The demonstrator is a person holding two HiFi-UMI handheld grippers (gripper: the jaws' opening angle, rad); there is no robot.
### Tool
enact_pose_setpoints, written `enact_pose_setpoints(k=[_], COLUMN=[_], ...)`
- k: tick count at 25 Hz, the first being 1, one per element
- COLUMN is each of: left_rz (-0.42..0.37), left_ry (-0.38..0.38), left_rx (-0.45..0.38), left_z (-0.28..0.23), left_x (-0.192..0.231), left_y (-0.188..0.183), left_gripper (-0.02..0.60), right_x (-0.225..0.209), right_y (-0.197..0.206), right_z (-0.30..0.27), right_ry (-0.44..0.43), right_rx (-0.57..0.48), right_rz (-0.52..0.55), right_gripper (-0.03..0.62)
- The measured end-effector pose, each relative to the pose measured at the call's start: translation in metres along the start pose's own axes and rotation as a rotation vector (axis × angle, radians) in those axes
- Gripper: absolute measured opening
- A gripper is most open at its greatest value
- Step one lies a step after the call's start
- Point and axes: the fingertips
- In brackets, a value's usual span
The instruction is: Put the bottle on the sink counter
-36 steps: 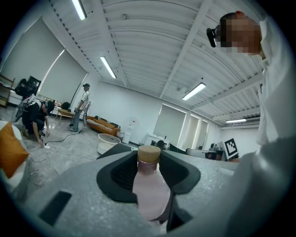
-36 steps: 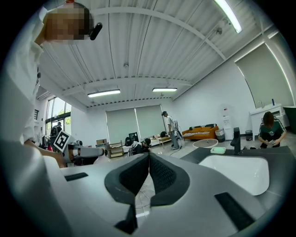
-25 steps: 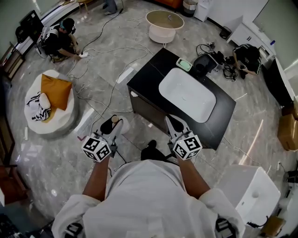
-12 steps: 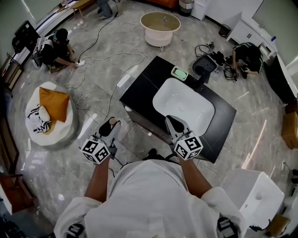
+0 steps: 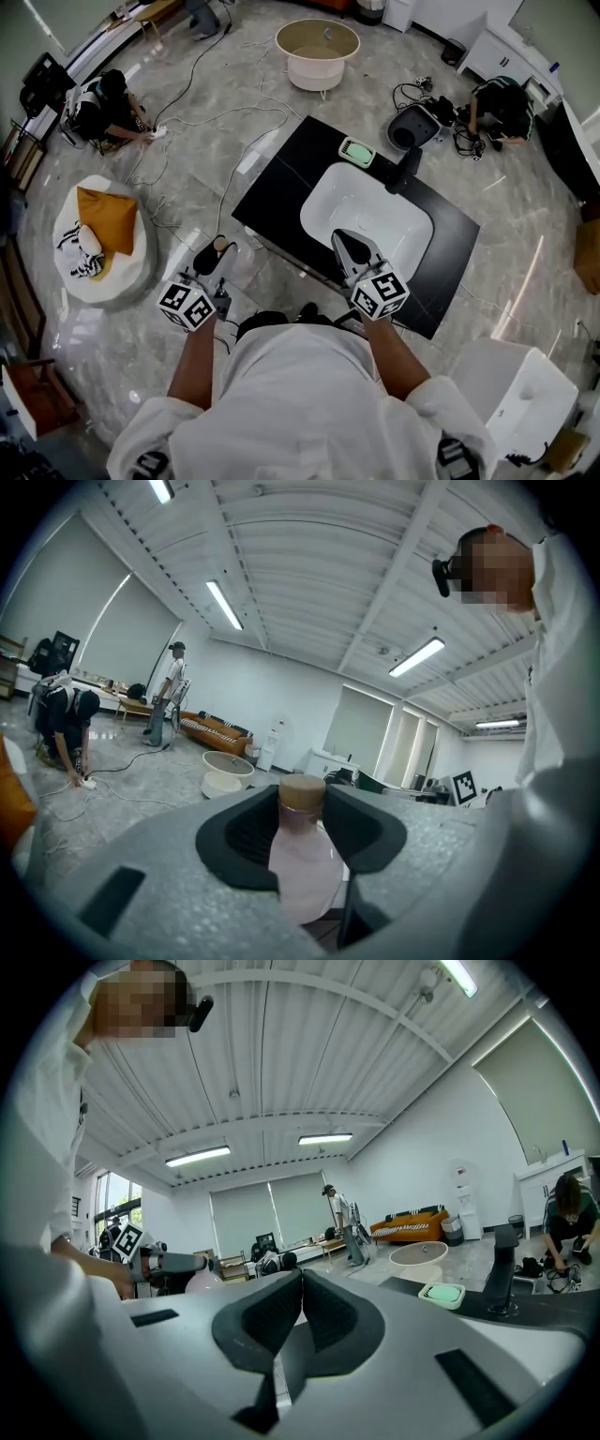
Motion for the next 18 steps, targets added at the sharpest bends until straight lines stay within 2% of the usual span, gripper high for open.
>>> enact_pose_setpoints(k=[10,18], left_rz=[-0.029,-0.035], left_ry=[0.064,0.139], left_rx=[0.011,0.013], left_z=[-0.039,-0.080], left_x=[0.000,0.018], left_y=[-0.013,-0.020], left_gripper=[0.155,0.154], right_x=[-0.040,-0.061], right_y=[-0.012,-0.022], right_z=[0.022,0.018], right_ry=[0.114,0.202], right_rx=[-0.038,-0.059], right_rz=[-0.001,0.004], right_gripper=[0.015,0.015])
Point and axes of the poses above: the fingertips, and each gripper's own axes: z backward along the fingers, x to its left, y out of its underside, and after that the axes turned 9 degrees about -z, right-handed
